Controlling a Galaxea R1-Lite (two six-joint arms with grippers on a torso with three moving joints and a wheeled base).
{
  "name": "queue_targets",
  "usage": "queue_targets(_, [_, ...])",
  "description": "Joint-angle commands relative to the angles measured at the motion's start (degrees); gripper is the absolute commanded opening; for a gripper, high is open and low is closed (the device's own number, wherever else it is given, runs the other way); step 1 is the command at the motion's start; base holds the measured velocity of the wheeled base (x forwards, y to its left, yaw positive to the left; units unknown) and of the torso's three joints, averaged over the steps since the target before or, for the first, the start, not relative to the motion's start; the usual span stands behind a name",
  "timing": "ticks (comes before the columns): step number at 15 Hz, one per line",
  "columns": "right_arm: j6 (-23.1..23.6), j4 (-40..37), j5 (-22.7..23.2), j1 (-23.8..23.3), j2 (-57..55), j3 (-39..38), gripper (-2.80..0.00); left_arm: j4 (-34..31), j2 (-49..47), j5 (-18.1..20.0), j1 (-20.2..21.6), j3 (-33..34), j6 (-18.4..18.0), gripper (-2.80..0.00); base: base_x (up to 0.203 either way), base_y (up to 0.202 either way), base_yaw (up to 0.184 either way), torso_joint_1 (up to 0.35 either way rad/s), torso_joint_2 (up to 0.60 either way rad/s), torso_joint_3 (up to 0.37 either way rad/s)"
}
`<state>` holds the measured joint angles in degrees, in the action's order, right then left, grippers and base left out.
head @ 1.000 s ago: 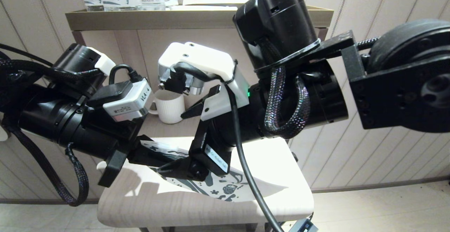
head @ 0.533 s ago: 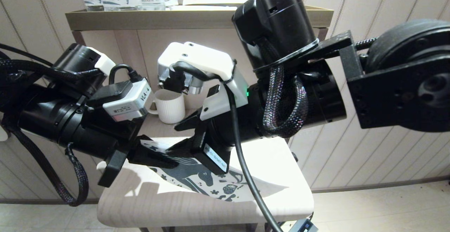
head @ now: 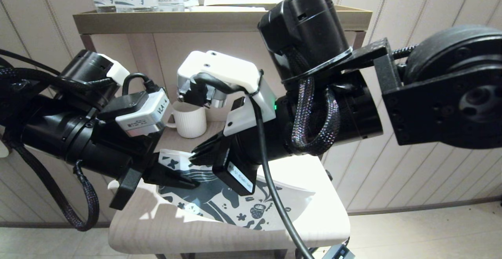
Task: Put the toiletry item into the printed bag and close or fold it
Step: Open the storage bag
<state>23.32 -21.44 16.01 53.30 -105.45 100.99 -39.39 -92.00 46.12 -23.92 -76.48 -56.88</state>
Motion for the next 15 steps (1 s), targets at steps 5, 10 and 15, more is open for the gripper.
queue_targets(5, [0.2,-0.1,0.1,-1.2,3.1,-4.3,-2.8,-0.3,0.1,0.8,0.0,-0.1,-0.3,-2.8,0.0,0.0,0.0,0.0,0.0,0.0])
queue_targets(10, [0.0,0.2,0.3,-3.4,9.4,-11.4,-2.8,-0.3,0.4,0.8,0.0,0.3,-0.3,-2.8,0.0,0.0,0.0,0.0,0.0,0.0])
queue_targets(15, [-0.4,0.4,2.0,-6.2,15.4,-19.3,-2.8,-0.3,0.9,0.9,0.0,0.0,-0.2,-2.8,0.0,0.0,0.0,0.0,0.0,0.0])
